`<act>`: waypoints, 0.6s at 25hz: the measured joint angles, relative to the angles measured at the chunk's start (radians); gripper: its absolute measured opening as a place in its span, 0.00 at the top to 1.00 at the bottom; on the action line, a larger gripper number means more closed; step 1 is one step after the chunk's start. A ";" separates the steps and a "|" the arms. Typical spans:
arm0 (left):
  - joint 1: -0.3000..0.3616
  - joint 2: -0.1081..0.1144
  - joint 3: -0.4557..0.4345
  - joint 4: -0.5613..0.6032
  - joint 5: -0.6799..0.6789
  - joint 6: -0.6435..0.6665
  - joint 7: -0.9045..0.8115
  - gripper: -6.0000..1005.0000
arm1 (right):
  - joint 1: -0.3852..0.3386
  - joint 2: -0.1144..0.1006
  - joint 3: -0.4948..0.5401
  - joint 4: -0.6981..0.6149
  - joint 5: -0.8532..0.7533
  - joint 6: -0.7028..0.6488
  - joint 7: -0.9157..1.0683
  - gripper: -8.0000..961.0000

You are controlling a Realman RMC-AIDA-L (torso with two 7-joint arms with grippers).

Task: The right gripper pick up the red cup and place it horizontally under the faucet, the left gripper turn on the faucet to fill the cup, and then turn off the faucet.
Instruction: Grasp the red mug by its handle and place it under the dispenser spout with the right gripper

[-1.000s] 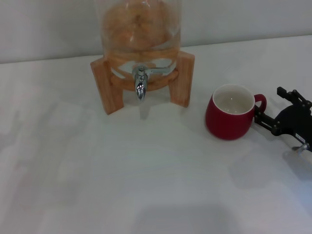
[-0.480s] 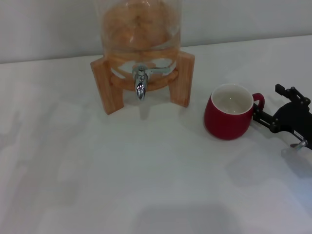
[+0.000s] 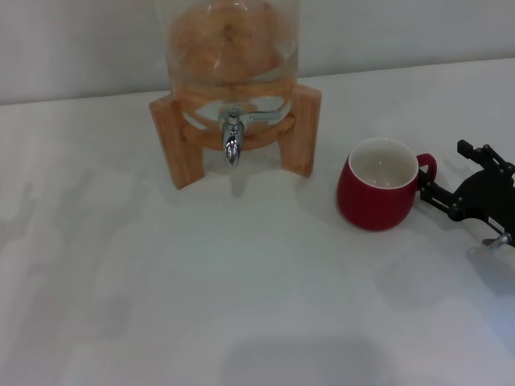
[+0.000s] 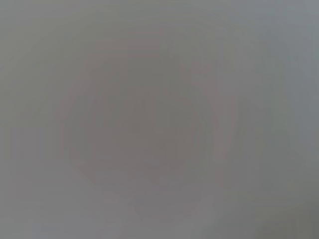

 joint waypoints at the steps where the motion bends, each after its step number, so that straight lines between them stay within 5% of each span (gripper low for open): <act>1: 0.000 0.000 0.000 0.000 0.000 0.001 0.000 0.18 | 0.000 0.000 0.000 0.000 0.000 -0.002 0.000 0.18; 15: 0.000 0.000 0.005 -0.003 0.000 0.002 0.000 0.18 | 0.002 -0.001 0.000 0.000 -0.010 -0.023 0.000 0.18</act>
